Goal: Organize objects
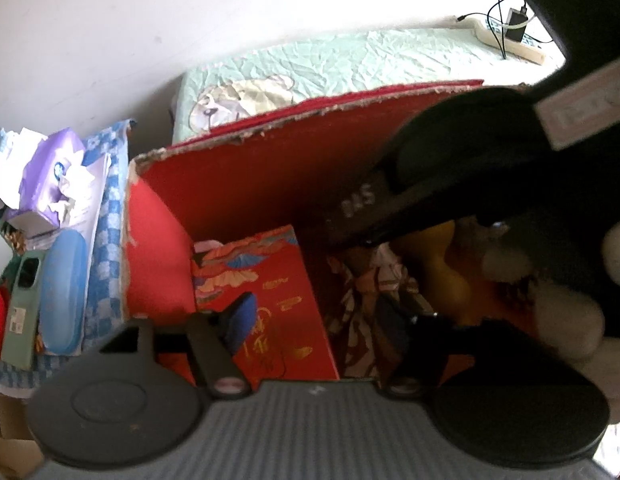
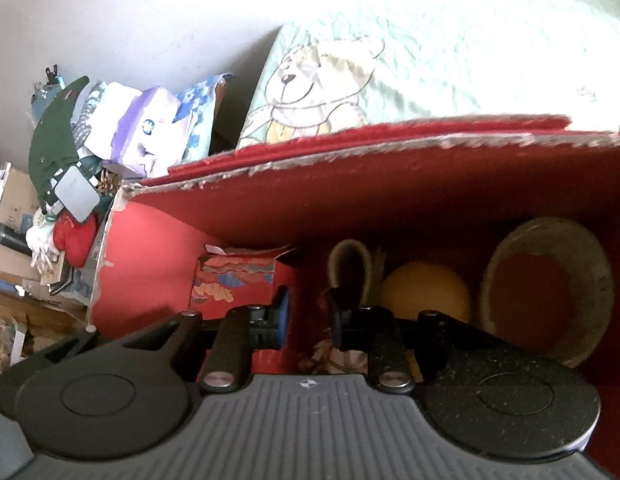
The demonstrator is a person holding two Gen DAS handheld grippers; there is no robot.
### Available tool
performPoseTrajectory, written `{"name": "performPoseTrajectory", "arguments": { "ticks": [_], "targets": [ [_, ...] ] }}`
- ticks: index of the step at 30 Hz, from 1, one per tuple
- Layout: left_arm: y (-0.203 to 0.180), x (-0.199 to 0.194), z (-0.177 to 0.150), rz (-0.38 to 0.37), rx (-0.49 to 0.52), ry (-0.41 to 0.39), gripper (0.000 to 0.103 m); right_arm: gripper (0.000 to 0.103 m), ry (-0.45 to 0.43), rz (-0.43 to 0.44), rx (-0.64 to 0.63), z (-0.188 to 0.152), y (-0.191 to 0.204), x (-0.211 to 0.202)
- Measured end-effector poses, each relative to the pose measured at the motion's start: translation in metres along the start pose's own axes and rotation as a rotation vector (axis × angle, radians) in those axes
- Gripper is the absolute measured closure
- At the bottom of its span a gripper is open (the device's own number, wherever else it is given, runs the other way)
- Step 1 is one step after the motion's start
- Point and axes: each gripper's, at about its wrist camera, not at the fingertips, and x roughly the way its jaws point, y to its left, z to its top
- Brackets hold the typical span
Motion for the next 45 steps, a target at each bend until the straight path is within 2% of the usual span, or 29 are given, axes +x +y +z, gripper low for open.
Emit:
{"name": "performPoseTrajectory", "arguments": {
  "ticks": [3, 8, 11, 22, 34, 45],
  "targets": [
    [-0.002, 0.001, 0.002, 0.015, 0.007, -0.003, 0.032, 0.08, -0.024, -0.037, -0.017, -0.003, -0.005, -0.007],
    [-0.002, 0.004, 0.007, 0.031, 0.014, 0.001, 0.033, 0.083, -0.061, -0.044, 0.02, -0.009, -0.015, -0.018],
    [-0.003, 0.006, 0.01, 0.042, 0.018, 0.001, 0.033, 0.079, -0.101, -0.083, -0.012, -0.016, -0.01, -0.025],
    [0.001, 0.02, 0.019, 0.056, -0.011, 0.023, 0.036, 0.08, -0.147, -0.036, 0.089, -0.021, -0.027, -0.031],
    [-0.001, 0.016, 0.022, 0.07, -0.007, 0.0, 0.031, 0.08, -0.233, -0.096, 0.091, -0.031, -0.027, -0.036],
    [-0.004, 0.018, 0.023, 0.101, -0.012, -0.004, 0.031, 0.08, -0.25, -0.11, 0.09, -0.033, -0.027, -0.035]
  ]
}}
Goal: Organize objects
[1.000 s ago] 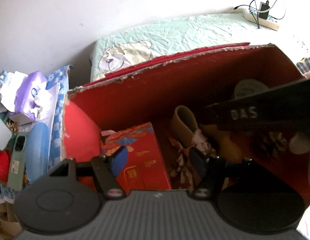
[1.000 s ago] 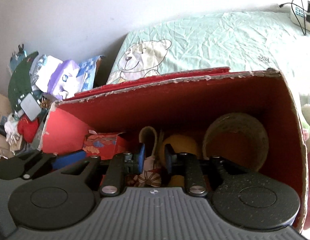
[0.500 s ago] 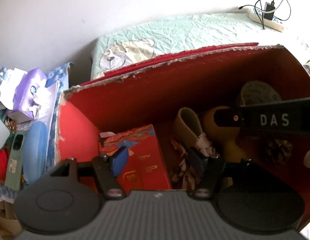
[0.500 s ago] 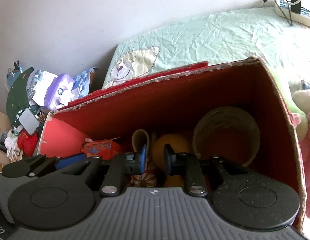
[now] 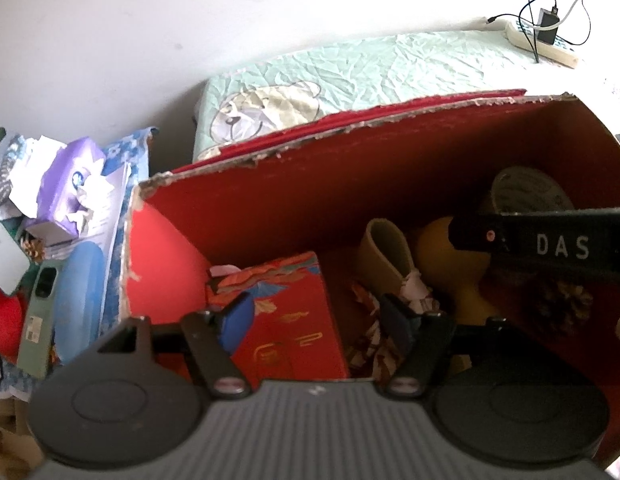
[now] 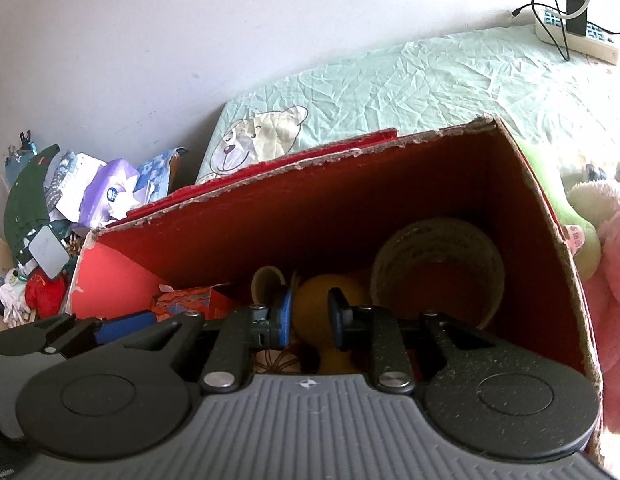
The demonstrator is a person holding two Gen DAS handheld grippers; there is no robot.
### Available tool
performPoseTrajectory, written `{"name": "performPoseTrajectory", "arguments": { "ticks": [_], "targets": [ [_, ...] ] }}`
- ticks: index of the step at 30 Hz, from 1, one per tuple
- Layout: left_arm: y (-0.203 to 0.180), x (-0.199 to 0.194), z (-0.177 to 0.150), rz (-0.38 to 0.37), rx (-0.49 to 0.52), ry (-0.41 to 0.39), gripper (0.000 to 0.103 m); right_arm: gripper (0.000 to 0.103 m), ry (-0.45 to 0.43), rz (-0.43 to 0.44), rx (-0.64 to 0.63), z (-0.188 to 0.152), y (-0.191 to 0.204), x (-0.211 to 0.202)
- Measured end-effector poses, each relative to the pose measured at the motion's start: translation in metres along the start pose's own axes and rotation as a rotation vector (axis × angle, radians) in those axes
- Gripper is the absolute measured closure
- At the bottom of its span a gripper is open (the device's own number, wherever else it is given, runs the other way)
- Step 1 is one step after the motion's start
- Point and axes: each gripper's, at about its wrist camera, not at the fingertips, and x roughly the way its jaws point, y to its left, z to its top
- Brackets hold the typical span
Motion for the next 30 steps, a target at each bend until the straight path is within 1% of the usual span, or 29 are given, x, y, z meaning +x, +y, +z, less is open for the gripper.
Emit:
{"name": "performPoseTrajectory", "arguments": {
  "ticks": [4, 5, 7, 9, 11, 15, 17, 20, 22, 23, 28, 30],
  "targets": [
    [0.0, 0.0, 0.002, 0.003, -0.014, -0.004, 0.032, 0.08, -0.011, -0.008, 0.002, -0.001, -0.001, -0.002],
    [0.001, -0.002, -0.002, 0.005, -0.021, -0.009, 0.033, 0.08, -0.013, -0.016, -0.003, -0.001, 0.0, -0.004],
    [0.002, -0.003, -0.003, 0.005, -0.03, -0.006, 0.033, 0.08, -0.02, -0.036, -0.023, 0.0, 0.001, -0.008],
    [0.003, -0.005, -0.004, 0.025, -0.047, -0.004, 0.034, 0.08, -0.027, -0.058, -0.056, -0.001, 0.002, -0.013],
    [0.003, -0.013, -0.005, 0.047, -0.075, -0.02, 0.032, 0.08, -0.032, -0.064, -0.069, -0.002, 0.001, -0.019],
    [0.001, -0.035, -0.01, 0.052, -0.126, -0.043, 0.03, 0.079, -0.025, -0.049, -0.066, -0.004, -0.002, -0.036],
    [-0.005, -0.049, -0.013, 0.085, -0.132, -0.047, 0.03, 0.078, -0.029, -0.05, -0.087, -0.006, 0.0, -0.046],
    [-0.01, -0.069, -0.02, 0.122, -0.147, -0.051, 0.027, 0.076, -0.035, -0.036, -0.105, -0.011, 0.001, -0.064],
    [-0.013, -0.084, -0.026, 0.116, -0.17, -0.053, 0.021, 0.074, -0.038, -0.029, -0.119, -0.016, 0.002, -0.077],
    [-0.014, -0.091, -0.029, 0.112, -0.18, -0.052, 0.016, 0.074, -0.043, -0.029, -0.133, -0.017, 0.002, -0.082],
    [-0.026, -0.117, -0.045, 0.118, -0.21, -0.052, 0.014, 0.073, -0.049, -0.009, -0.177, -0.026, 0.004, -0.104],
    [-0.027, -0.124, -0.051, 0.102, -0.232, -0.04, 0.013, 0.073, -0.049, 0.009, -0.185, -0.029, 0.004, -0.113]
  ]
}}
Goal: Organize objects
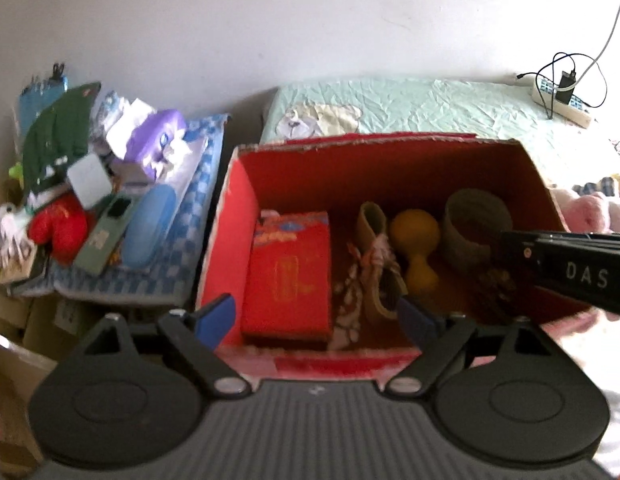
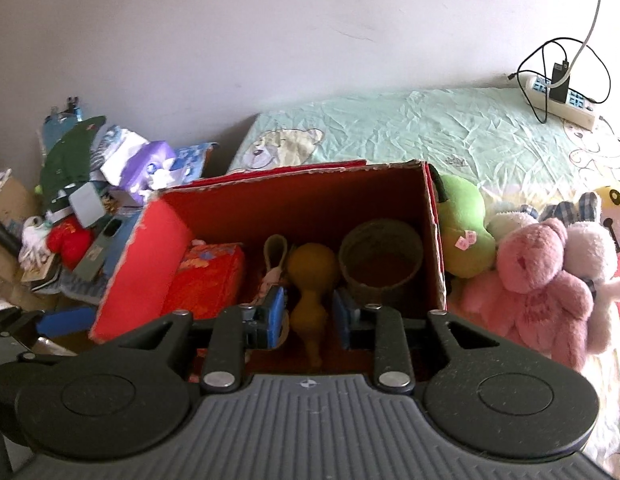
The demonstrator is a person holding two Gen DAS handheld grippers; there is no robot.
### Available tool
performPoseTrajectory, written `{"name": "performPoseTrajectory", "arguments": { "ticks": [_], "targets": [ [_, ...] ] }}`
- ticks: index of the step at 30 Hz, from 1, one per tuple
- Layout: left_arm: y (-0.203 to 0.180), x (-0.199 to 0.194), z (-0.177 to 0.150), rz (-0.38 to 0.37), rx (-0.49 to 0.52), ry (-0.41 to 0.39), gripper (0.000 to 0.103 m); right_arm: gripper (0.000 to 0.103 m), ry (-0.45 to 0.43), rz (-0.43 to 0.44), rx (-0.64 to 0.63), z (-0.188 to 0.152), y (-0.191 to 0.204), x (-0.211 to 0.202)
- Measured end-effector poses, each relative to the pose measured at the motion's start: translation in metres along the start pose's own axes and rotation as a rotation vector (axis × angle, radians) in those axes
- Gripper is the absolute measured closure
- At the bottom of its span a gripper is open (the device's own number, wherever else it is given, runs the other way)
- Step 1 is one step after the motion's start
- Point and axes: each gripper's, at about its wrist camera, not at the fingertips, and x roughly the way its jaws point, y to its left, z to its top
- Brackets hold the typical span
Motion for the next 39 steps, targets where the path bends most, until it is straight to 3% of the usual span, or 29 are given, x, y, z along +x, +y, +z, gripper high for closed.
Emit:
{"name": "performPoseTrajectory", "arguments": {
  "ticks": [10, 15, 26, 34, 39],
  "targets": [
    [-0.008, -0.029, -0.034, -0.005, -0.043, 0.02, 0.011, 0.07, 0.001, 0.054, -0.05, -0.032, 0.003, -0.034],
    [-0.015, -0.028, -0.051, -0.004, -0.046, 0.039, 0.004, 0.068, 0.025, 0.054, -0.074, -0.047, 0.002, -0.035],
    [-0.018, -0.013, -0.075, 0.035, -0.065, 0.151, 0.004, 0.068, 0.117, 0.066, -0.056, -0.073, 0.0, -0.028],
    [-0.016, -0.009, -0.068, -0.024, -0.015, 0.181, 0.004, 0.067, 0.138, 0.047, -0.019, -0.069, 0.009, -0.026],
    [-0.008, -0.017, -0.054, -0.039, 0.014, 0.128, 0.004, 0.067, 0.078, 0.033, -0.007, -0.058, 0.017, -0.034]
  ]
}}
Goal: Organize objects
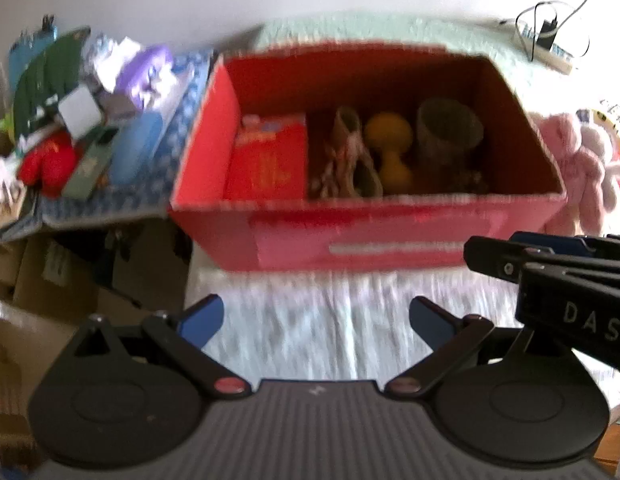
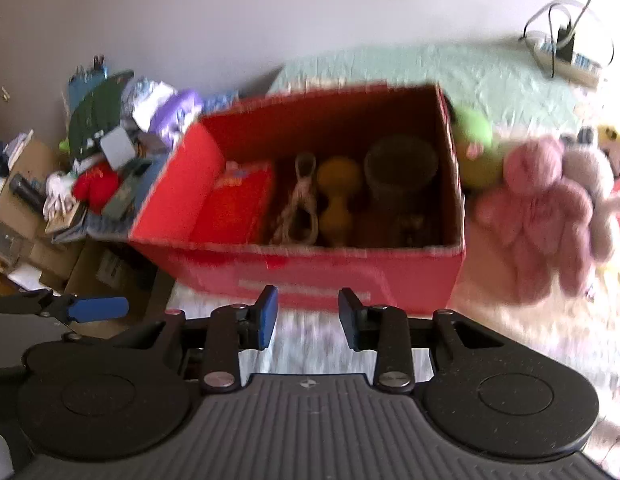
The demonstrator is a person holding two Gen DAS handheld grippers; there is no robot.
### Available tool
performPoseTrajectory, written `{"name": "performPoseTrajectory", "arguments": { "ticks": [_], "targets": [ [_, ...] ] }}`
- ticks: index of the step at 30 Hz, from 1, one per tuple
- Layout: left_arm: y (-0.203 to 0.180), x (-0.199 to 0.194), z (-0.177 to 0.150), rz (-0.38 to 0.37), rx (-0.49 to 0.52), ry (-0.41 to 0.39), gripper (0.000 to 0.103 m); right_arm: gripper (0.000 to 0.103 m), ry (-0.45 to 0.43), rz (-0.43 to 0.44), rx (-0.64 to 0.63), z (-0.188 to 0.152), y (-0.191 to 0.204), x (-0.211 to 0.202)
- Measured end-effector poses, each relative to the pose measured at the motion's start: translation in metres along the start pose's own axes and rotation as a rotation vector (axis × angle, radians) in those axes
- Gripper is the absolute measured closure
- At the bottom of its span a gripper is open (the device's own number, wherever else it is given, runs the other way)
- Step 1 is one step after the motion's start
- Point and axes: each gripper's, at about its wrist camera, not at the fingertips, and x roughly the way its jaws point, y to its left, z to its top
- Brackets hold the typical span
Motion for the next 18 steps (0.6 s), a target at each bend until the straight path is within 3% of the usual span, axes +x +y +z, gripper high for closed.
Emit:
{"name": "performPoseTrajectory", "arguments": {
  "ticks": [8, 18],
  "targets": [
    [0.014, -0.009, 0.033, -0.012, 0.047, -0.108, 0.004, 0.067, -0.103, -0.025, 0.042, 0.023, 0.008, -0.003],
    [0.015, 0.01, 0.062, -0.028, 0.089, -0.125, 0.004, 0.067, -0.139, -0.098, 0.088, 0.038, 0.006, 0.013]
  ]
}}
